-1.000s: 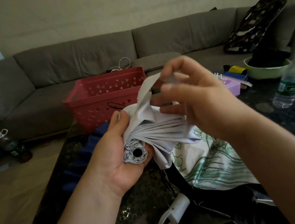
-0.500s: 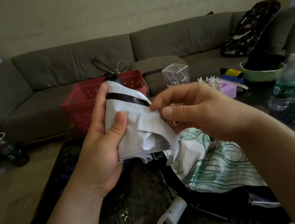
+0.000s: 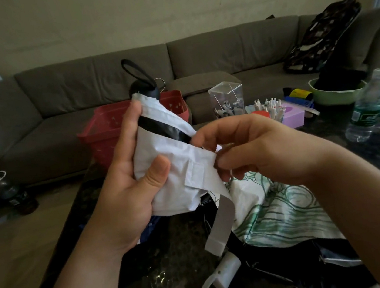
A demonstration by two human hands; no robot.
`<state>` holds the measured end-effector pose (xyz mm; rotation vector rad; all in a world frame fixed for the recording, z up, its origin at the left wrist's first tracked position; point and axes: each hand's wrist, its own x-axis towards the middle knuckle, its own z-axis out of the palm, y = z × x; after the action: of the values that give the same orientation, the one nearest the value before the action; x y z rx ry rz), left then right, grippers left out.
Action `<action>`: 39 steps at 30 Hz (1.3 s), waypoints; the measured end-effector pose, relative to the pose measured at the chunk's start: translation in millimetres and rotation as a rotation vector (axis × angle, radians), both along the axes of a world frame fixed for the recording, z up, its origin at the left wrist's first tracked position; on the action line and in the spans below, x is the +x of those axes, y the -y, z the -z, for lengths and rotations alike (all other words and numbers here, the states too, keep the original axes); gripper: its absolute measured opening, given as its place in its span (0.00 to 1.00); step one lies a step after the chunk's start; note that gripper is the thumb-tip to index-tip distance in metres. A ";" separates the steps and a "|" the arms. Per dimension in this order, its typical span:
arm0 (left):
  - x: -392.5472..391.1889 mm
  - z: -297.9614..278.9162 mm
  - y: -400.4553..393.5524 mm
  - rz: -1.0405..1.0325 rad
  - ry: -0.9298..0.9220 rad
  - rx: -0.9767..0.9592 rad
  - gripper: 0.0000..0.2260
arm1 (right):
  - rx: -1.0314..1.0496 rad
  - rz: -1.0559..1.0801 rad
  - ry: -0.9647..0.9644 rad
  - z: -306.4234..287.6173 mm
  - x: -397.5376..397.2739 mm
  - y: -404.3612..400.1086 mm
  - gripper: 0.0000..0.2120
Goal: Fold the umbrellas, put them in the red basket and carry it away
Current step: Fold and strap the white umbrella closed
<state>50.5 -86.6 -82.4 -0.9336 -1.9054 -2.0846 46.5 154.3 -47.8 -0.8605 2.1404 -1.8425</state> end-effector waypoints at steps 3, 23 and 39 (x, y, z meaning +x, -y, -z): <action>-0.7 -0.3 3.0 0.018 0.062 -0.025 0.36 | 0.073 -0.017 -0.039 -1.3 1.5 -1.5 0.28; -5.3 4.3 -6.6 0.012 0.350 0.004 0.30 | 0.211 -0.137 0.052 -2.7 -6.1 -15.0 0.09; -6.1 13.1 -5.0 0.039 0.238 -0.264 0.33 | 0.544 -0.027 -0.048 -9.8 -9.5 -28.4 0.15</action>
<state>44.4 -81.6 -95.5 -0.8051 -2.3466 -2.0811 37.0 182.7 -37.9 -0.7957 2.4577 -1.1322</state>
